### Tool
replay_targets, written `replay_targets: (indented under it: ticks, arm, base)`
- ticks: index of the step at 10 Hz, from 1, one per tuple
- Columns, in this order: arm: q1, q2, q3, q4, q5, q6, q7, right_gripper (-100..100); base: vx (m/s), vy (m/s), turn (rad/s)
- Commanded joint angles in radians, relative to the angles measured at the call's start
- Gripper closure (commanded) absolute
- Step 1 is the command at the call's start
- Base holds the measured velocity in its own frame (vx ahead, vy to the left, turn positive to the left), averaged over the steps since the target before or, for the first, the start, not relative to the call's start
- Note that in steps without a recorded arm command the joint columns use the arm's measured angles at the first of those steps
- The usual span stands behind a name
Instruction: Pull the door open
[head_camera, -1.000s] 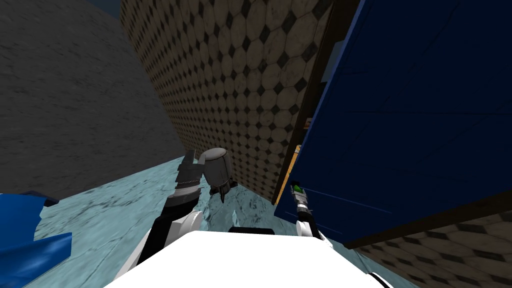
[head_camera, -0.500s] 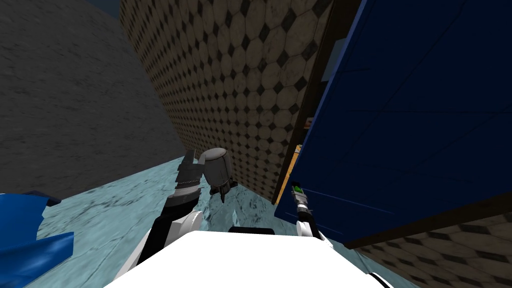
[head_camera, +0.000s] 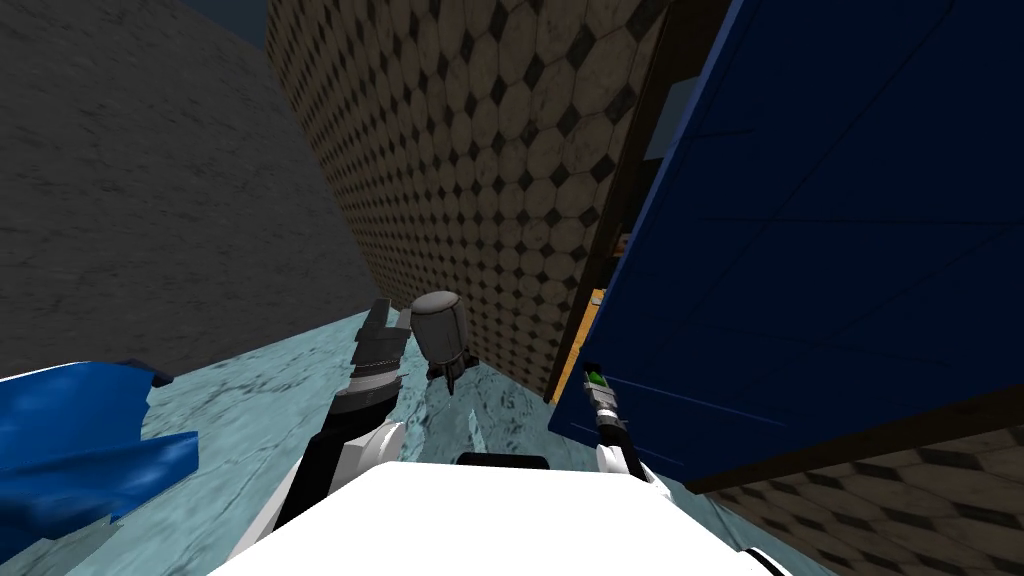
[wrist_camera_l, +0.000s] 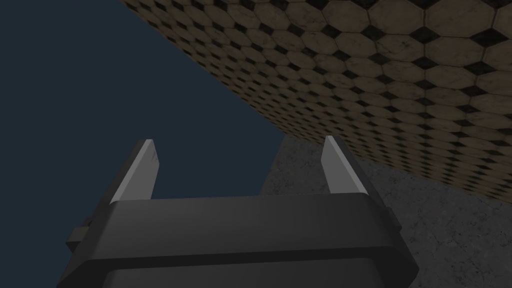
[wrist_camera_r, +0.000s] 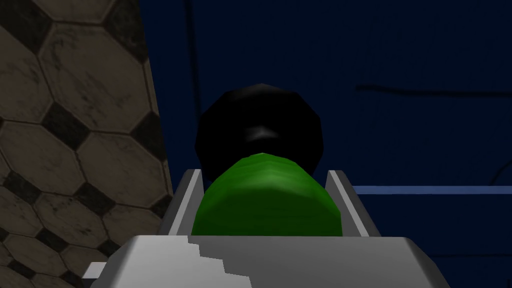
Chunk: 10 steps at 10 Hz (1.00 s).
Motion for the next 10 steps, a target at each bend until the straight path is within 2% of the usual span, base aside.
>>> replay_targets:
  ticks: [1,7,8,10]
  arm:
    - [0.013,-0.010,0.024,-0.005,0.011,-0.007,-0.027,100]
    - [0.046,-0.069,0.106,-0.024,0.051,-0.036,-0.127,100]
    - [0.038,-0.062,0.098,-0.008,0.047,-0.036,-0.118,100]
    - [0.053,-0.084,0.131,-0.012,0.062,-0.058,-0.152,100]
  base:
    - [-0.209,-0.036,0.106]
    - [-0.212,-0.047,0.117]
    - [-0.097,-0.025,0.033]
    - [-0.186,-0.038,0.096]
